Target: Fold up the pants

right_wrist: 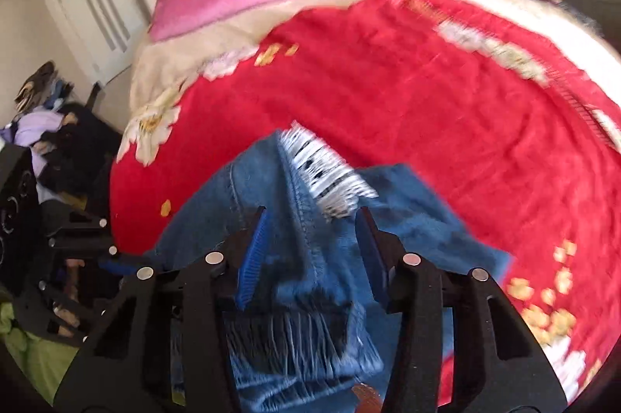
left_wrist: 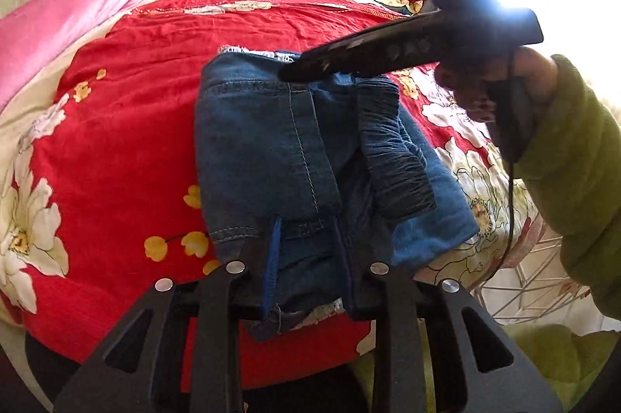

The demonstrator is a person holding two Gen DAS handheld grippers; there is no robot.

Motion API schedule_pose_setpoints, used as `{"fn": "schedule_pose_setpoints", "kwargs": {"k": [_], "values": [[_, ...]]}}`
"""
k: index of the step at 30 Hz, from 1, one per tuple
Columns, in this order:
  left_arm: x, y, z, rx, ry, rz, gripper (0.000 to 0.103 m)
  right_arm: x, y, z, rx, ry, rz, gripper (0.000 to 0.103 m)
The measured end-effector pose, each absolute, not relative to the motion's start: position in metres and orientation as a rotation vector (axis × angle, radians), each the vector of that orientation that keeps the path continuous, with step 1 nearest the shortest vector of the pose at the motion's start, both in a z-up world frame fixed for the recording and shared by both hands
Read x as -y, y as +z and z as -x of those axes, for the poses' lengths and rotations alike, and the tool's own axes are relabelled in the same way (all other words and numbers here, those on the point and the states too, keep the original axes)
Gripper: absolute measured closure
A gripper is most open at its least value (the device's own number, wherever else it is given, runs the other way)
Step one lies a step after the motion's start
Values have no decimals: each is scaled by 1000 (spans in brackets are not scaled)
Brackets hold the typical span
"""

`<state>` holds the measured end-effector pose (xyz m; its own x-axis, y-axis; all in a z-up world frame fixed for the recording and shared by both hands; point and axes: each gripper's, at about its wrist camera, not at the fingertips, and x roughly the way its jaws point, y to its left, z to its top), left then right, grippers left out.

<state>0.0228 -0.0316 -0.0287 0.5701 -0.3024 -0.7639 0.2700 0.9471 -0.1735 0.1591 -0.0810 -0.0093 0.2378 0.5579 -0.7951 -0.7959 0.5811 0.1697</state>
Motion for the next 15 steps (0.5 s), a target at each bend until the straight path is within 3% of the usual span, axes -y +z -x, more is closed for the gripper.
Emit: {"fn": "schedule_pose_setpoints", "kwargs": {"k": [2, 9, 15], "values": [[29, -29, -23, -904, -340, 54, 79, 76, -19, -158, -975, 981, 289, 98], [28, -28, -22, -899, -342, 76, 79, 68, 3, -147, -842, 890, 382, 101], [28, -29, -20, -902, -344, 79, 79, 60, -24, -161, -865, 771, 468, 103]]}}
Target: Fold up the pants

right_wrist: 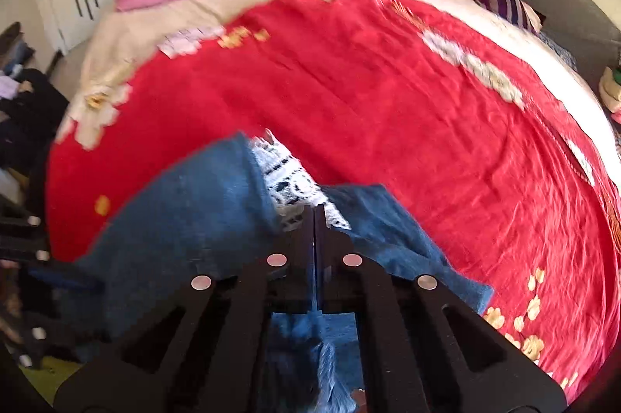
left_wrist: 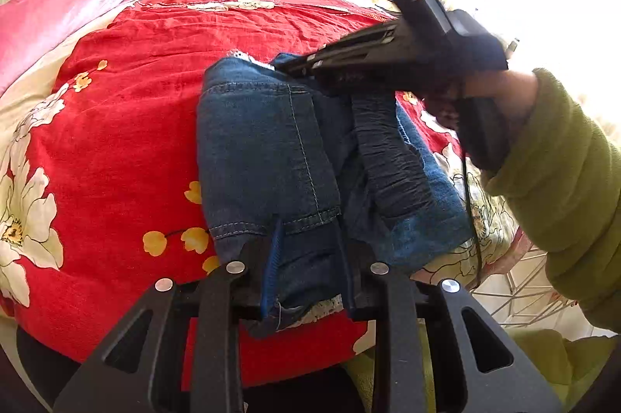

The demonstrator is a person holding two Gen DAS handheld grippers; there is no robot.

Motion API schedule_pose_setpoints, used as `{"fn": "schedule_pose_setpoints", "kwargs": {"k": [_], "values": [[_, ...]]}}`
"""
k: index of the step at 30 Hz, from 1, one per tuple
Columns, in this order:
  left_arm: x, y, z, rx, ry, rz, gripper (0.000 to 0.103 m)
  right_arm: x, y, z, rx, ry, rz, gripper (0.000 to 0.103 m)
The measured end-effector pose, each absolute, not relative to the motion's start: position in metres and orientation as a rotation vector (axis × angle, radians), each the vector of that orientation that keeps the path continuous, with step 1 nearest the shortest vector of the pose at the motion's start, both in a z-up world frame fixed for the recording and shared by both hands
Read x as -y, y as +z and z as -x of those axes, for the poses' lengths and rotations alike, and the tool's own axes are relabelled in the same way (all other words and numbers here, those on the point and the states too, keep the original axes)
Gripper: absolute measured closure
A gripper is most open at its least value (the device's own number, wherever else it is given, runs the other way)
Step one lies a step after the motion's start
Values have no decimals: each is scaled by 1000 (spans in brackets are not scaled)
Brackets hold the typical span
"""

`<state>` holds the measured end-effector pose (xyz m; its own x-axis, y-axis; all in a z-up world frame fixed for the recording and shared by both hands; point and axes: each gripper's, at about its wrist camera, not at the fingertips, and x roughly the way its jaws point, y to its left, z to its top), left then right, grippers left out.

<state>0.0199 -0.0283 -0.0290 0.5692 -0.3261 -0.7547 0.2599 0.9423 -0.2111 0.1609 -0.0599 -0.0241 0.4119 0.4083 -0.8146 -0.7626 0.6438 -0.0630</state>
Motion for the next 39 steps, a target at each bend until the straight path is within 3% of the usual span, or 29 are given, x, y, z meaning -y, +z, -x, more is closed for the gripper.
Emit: {"fn": "schedule_pose_setpoints", "kwargs": {"k": [5, 6, 8, 10, 26, 30, 39], "values": [[28, -29, -20, -905, -349, 88, 79, 71, -18, -160, -856, 771, 392, 102], [27, -29, -20, -906, -350, 89, 79, 73, -16, -160, -853, 770, 383, 99], [27, -29, -20, -905, -349, 92, 79, 81, -8, -156, -836, 763, 357, 78], [27, -29, -20, -905, -349, 92, 77, 89, -1, -152, -817, 759, 327, 70], [27, -29, -18, -909, -344, 89, 74, 151, 24, -96, -722, 716, 167, 32], [29, -23, -12, -894, -359, 95, 53, 158, 27, -81, -700, 699, 159, 24], [18, 2, -2, -823, -321, 111, 39, 184, 34, -72, -671, 611, 130, 14]]}}
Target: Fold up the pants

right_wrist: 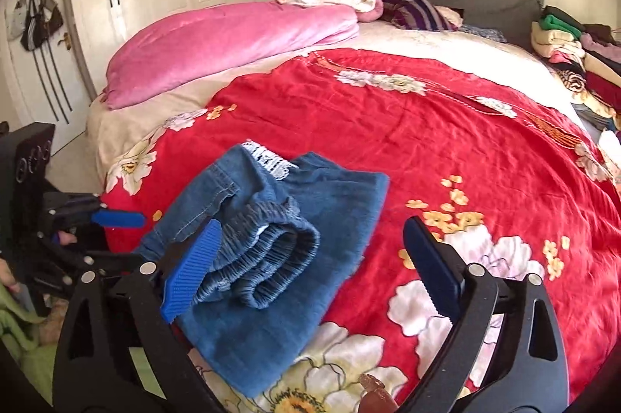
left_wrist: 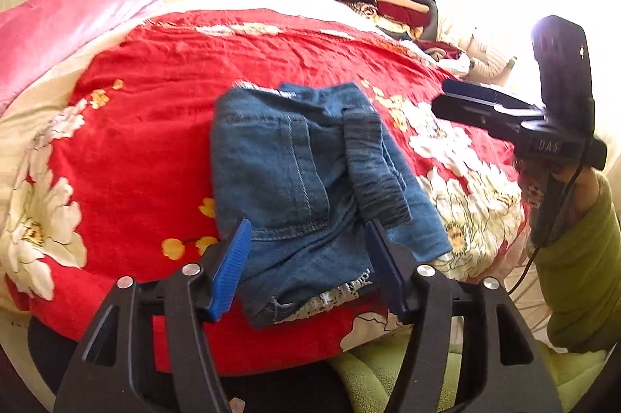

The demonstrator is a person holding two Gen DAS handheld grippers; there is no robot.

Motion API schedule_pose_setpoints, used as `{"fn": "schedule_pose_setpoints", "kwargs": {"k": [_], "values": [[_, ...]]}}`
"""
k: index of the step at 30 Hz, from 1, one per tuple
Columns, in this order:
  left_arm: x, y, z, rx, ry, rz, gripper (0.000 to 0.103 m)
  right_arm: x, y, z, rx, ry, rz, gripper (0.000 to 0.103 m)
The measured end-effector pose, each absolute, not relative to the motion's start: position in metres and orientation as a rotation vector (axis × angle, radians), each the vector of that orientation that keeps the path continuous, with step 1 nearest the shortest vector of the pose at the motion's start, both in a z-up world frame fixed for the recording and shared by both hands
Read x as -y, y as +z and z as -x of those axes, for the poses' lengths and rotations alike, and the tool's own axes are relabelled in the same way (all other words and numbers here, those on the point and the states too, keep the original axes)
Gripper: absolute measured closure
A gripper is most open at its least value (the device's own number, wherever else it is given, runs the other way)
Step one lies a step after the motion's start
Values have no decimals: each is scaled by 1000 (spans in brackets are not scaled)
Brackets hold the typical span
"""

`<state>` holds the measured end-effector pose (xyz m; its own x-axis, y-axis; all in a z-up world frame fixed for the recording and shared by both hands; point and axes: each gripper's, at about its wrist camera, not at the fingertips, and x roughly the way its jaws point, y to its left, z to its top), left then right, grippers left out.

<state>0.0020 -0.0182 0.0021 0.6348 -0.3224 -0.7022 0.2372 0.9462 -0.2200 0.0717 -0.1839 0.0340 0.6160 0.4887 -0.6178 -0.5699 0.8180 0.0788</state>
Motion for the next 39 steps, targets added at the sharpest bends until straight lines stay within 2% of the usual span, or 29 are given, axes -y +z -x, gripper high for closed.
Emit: {"fn": "schedule_pose_setpoints", "kwargs": {"k": [4, 8, 9, 10, 21, 39], "values": [[11, 10, 0, -796, -289, 113, 28, 193, 36, -71, -664, 600, 100, 12], [4, 15, 1, -780, -269, 124, 23, 195, 38, -68, -656, 587, 100, 10], [3, 16, 0, -776, -264, 125, 20, 195, 38, -68, -655, 585, 100, 10], [2, 17, 0, -772, -256, 127, 11, 195, 39, -68, -654, 585, 101, 10], [-3, 14, -3, -780, -232, 136, 11, 195, 30, -65, -674, 559, 100, 9], [-7, -6, -33, -825, -187, 139, 11, 192, -14, -82, -834, 530, 22, 9]]}}
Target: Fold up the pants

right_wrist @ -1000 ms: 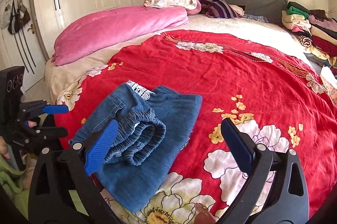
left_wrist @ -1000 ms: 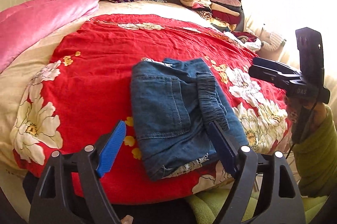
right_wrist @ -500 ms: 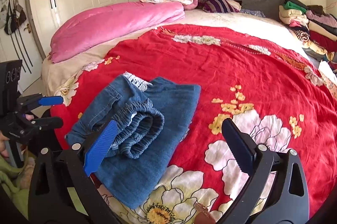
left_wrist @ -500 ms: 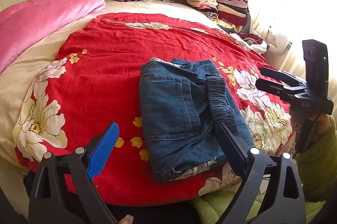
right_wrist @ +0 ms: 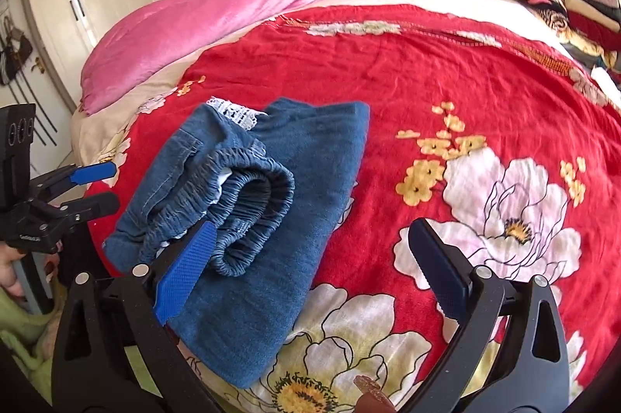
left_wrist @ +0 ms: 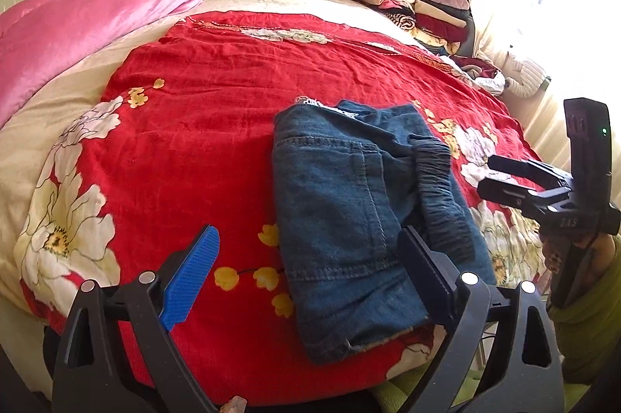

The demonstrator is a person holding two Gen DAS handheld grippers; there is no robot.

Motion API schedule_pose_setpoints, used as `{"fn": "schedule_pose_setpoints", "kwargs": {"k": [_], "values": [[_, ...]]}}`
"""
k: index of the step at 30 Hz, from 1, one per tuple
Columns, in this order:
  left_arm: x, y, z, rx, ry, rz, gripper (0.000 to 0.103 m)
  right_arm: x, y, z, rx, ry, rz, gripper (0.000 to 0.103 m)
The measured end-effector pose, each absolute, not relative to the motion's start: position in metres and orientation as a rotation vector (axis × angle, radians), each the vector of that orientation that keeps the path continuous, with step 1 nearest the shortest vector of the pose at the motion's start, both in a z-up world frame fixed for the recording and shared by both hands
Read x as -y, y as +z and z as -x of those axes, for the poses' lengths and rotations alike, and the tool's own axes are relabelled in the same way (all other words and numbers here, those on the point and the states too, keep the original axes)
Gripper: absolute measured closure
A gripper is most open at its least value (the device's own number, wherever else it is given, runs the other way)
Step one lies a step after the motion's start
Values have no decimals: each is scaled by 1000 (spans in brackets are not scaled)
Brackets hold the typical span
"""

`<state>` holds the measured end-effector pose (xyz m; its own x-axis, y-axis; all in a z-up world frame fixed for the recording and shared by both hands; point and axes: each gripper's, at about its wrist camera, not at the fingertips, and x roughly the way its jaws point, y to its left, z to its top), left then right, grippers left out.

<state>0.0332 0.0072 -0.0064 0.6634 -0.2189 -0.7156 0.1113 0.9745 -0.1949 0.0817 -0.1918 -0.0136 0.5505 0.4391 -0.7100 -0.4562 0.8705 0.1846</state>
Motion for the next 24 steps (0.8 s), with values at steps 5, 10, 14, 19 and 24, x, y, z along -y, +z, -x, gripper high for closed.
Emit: {"fn": "schedule_pose_setpoints", "kwargs": {"k": [5, 10, 14, 19, 24], "values": [[-8, -20, -54, -862, -191, 171, 11, 189, -24, -89, -876, 533, -3, 9], [-4, -39, -72, -916, -230, 201, 11, 183, -44, -97, -956, 575, -66, 21], [2, -48, -80, -923, -268, 234, 12, 175, -52, -100, -973, 609, -96, 25], [14, -48, -83, -907, -311, 247, 35, 163, -55, -100, -953, 656, -95, 31], [21, -42, -77, -886, -301, 219, 57, 150, -49, -93, -912, 700, -49, 64]]}}
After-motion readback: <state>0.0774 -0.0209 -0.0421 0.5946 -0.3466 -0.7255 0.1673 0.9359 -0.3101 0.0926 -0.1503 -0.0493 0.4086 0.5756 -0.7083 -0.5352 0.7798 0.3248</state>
